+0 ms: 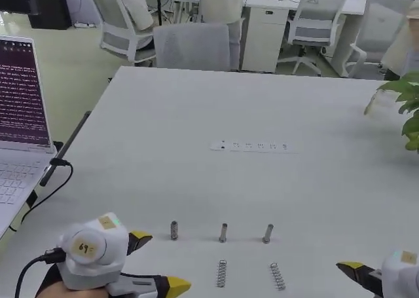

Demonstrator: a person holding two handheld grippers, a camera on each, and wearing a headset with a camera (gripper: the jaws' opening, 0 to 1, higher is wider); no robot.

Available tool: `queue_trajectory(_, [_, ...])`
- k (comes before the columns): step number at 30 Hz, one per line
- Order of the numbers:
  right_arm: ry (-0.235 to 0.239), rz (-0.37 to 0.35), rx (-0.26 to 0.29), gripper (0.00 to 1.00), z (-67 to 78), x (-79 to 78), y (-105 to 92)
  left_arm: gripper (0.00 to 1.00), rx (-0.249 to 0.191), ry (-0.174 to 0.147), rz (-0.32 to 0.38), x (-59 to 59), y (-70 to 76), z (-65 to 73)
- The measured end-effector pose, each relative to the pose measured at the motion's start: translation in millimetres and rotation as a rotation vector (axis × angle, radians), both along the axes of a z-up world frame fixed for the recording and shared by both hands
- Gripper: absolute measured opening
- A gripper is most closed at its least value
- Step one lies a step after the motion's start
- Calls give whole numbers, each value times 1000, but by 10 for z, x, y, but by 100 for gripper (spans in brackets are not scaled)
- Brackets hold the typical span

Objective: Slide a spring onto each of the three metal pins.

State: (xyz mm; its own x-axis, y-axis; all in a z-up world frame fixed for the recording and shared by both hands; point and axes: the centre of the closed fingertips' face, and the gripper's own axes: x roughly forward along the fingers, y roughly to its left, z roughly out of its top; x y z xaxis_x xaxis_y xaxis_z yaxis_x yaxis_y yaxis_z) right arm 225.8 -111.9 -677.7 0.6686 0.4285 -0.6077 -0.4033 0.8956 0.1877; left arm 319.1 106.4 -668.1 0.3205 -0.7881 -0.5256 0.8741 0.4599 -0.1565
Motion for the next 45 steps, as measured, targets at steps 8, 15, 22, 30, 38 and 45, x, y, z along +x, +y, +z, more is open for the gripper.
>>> queue_trajectory(8, [16,9,6,87,-29,-28,11,70,-1,15,-17,11,-194,-81])
queue_trajectory(15, [19,9,13,88,-37,-42,4,70,-2,27,-43,9,-378,-142])
queue_trajectory(22, [23,-1,14,88,-50,-59,-41,69,-2,40,-58,15,-540,-215])
queue_trajectory(30, [28,-8,18,88,-65,-69,-64,68,4,62,-50,54,-672,-342])
queue_trajectory(38, [34,-3,25,89,-73,-83,-68,67,14,103,-19,85,-753,-500])
queue_trajectory(45, [47,-3,33,89,-126,-114,-65,66,25,124,-7,76,-815,-632])
